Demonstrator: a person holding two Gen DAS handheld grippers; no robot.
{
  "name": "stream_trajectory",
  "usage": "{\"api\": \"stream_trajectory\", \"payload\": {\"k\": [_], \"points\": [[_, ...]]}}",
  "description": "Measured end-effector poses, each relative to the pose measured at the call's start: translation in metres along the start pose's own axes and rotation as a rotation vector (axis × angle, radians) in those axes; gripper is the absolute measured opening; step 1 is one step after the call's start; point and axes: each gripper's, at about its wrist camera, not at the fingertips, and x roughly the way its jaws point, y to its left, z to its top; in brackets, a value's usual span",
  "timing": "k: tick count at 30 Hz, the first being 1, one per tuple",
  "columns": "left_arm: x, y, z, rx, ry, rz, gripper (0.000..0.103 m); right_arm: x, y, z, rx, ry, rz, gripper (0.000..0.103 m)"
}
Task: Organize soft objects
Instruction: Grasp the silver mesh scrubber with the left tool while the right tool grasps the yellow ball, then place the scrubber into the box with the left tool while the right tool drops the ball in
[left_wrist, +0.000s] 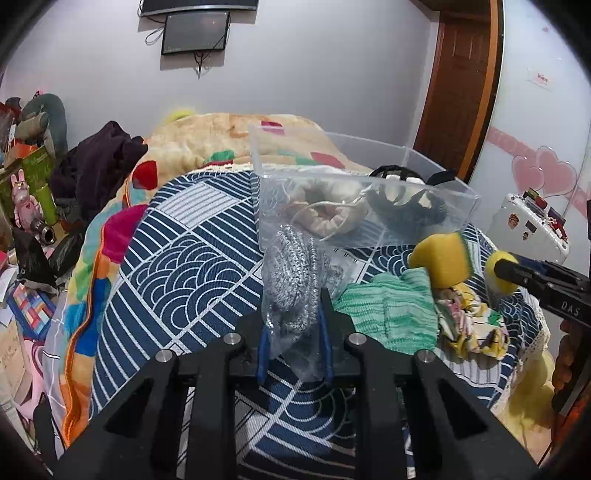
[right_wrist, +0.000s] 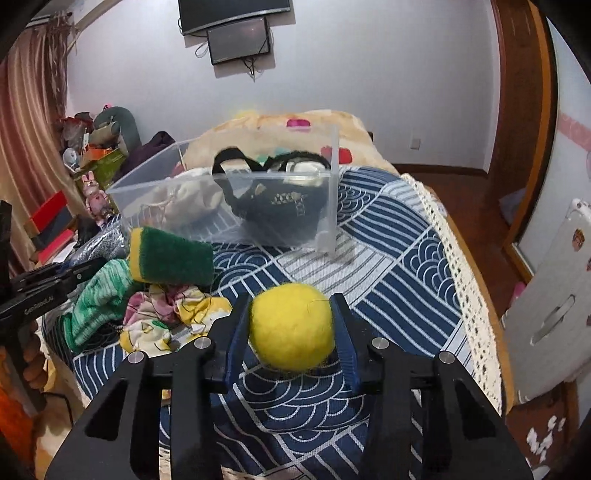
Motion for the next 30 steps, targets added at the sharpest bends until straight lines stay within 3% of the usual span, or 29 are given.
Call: {"api": "stream_trajectory", "payload": {"k": [11, 18, 25, 30], "points": [[-0.042, -0.005, 0.028, 0.002, -0.13, -0.014, 0.02, -0.021, 0.001, 0.033, 0.008, -0.114, 0.004, 0.039], [-0.049, -0.009, 0.061, 0.002, -0.213, -0.02, 0.02, -0.021, 0.011, 0.06, -0.009, -0.19, 0.019, 0.039], [-0.031, -0.007, 0.084, -0.011, -0.217, -0.03, 0.02, -0.013, 0.03, 0.088, -0.038, -0.246, 0.049, 0.039], [-0.01, -0.008, 0.095, -0.019, -0.2, -0.024, 0.02, 0.003, 0.043, 0.099, -0.054, -0.232, 0.073, 0.039]]}}
